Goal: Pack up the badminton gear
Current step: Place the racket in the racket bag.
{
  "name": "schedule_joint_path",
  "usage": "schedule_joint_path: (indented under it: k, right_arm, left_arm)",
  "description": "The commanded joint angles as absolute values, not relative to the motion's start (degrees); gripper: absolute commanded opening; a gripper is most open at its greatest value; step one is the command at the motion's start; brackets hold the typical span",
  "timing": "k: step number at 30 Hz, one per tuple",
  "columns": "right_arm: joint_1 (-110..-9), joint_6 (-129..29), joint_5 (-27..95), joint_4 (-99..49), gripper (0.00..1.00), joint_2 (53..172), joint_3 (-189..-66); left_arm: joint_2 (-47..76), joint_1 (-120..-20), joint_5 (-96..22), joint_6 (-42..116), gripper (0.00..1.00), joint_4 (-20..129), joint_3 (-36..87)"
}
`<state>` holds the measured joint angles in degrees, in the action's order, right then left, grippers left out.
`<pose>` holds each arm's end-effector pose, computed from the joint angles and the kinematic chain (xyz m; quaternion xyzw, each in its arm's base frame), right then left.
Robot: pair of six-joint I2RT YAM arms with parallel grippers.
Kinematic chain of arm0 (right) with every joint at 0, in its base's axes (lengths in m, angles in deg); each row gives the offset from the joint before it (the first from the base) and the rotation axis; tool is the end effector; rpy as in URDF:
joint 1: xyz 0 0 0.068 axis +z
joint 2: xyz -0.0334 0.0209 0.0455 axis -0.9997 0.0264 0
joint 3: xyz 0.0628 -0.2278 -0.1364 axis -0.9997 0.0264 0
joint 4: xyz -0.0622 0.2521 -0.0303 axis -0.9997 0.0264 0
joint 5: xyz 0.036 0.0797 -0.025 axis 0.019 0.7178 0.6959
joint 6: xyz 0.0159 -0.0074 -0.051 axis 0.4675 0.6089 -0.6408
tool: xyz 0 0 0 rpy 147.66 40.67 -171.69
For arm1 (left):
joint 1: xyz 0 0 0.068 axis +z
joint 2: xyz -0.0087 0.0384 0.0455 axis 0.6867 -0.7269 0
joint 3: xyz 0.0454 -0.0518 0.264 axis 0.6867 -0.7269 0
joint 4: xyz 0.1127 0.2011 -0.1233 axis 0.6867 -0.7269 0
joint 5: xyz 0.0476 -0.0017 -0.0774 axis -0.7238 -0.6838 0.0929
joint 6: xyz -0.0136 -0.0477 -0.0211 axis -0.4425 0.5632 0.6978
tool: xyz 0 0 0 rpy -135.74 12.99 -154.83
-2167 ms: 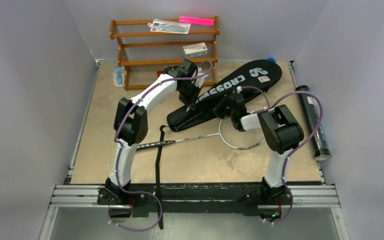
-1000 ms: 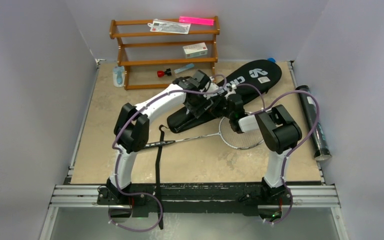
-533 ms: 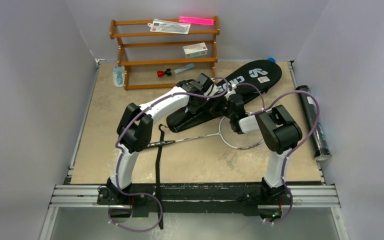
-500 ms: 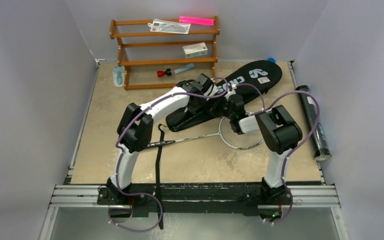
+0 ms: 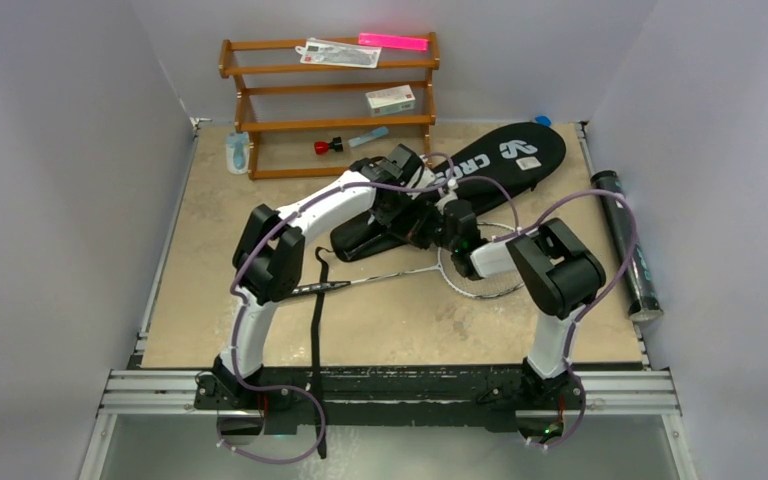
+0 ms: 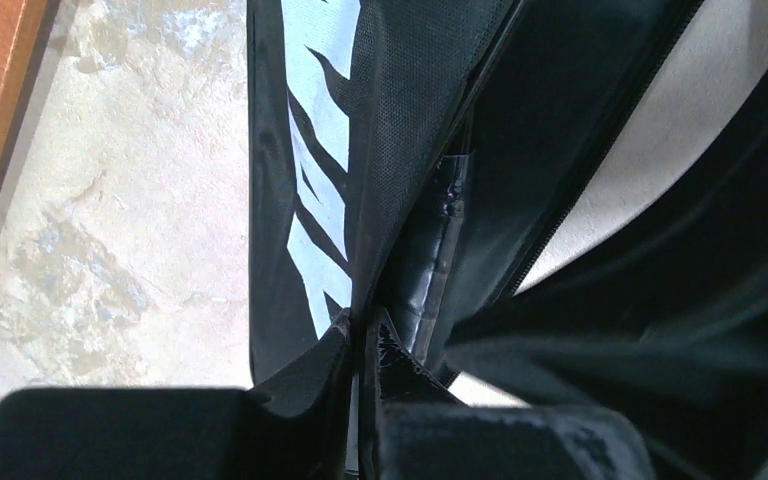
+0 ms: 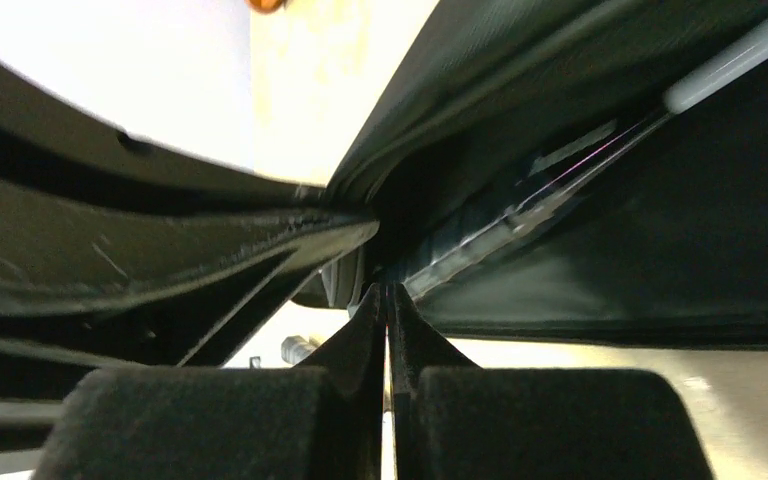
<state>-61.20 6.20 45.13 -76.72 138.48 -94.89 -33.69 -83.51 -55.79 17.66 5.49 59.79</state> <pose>0.3188 0.1771 0.1471 0.1426 0.7646 0.5247 0.3462 0.3591 -0.2945 0.2229 0.3776 0.8936 0.0214 0.2416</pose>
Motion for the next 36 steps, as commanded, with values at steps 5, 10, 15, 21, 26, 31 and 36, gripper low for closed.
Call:
schedule_joint_path:
  k: [5,10,15,21,26,31,36]
  right_arm:
    - [-55.66,8.97,40.71,-81.51,0.00,141.22,-95.56]
    - [-53.67,8.57,40.29,-79.99,0.00,143.20,-97.73]
    - [-50.85,9.87,38.51,-81.23,0.00,145.32,-98.30]
    - [-49.98,9.65,38.20,-81.10,0.00,147.68,-100.11]
    - [-50.69,9.46,38.99,-78.96,0.00,150.20,-103.34]
    - [-52.80,9.31,38.38,-79.54,0.00,151.39,-104.52]
    - [-57.14,9.05,39.38,-81.52,0.00,152.44,-105.24]
  left_arm:
    - [-32.36,-80.75,-50.03,19.58,0.00,4.63,62.70]
    - [-32.30,-80.36,-48.90,19.76,0.00,4.37,63.07]
    - [-32.04,-79.79,-48.21,19.92,0.00,4.44,62.93]
    - [-32.03,-79.64,-47.44,20.35,0.00,3.93,63.10]
    - [-32.82,-79.68,-45.80,21.08,0.00,1.06,65.03]
    - [-33.51,-79.72,-44.27,21.92,0.00,-0.95,66.44]
    - [-34.44,-79.70,-42.82,22.50,0.00,-2.24,67.14]
